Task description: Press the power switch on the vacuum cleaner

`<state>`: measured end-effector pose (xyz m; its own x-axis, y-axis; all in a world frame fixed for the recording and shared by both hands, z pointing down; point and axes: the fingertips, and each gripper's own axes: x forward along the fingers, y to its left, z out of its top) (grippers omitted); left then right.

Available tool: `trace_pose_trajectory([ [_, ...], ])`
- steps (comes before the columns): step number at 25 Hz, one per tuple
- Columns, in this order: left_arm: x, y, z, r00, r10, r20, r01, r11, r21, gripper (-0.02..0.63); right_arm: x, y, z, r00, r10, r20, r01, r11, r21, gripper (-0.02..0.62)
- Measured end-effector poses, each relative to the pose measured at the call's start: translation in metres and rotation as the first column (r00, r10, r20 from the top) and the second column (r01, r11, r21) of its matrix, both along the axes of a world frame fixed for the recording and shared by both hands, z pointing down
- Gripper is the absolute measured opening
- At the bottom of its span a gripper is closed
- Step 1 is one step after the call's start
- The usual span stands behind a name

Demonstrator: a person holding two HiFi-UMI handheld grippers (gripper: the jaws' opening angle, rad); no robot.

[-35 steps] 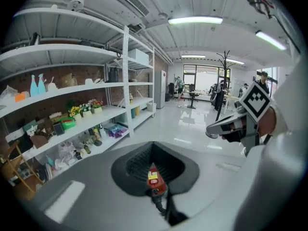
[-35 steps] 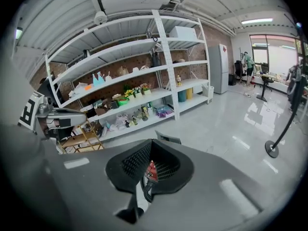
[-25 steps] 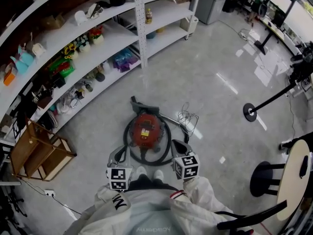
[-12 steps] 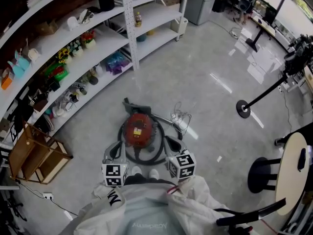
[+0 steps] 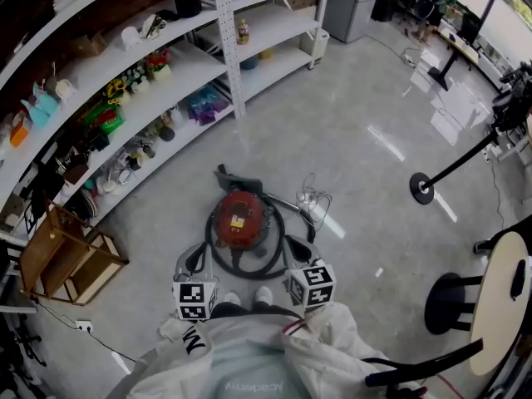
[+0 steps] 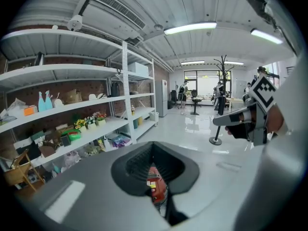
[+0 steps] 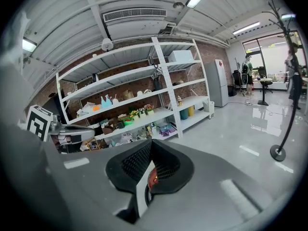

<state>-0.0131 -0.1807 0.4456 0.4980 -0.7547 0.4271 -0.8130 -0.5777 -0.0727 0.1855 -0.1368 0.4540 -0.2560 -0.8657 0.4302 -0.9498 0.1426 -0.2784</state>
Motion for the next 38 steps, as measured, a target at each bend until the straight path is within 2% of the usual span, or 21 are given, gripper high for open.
trace_pose_trajectory([
  [9,-0.009,0.008,0.003,1.0,-0.01,0.006,0.01,1.0,-0.011,0.0,-0.008,0.0,0.007,1.0,-0.01,0.001,0.01,1.0,-0.013,0.0],
  [15,-0.028,0.018,0.006,1.0,-0.022,-0.004,0.022,1.0,-0.019,0.0,-0.022,0.008,0.006,1.0,-0.01,-0.014,0.01,1.0,-0.019,0.0],
  [31,-0.105,0.048,0.004,0.997,0.034,-0.072,-0.035,0.999,-0.008,0.0,-0.105,0.059,-0.011,0.997,0.05,-0.063,-0.05,0.999,0.0,0.0],
  [38,-0.113,0.07,0.001,0.989,0.105,-0.105,-0.103,0.994,0.022,0.0,-0.125,0.092,-0.013,0.99,0.112,-0.091,-0.111,0.994,0.016,0.0],
])
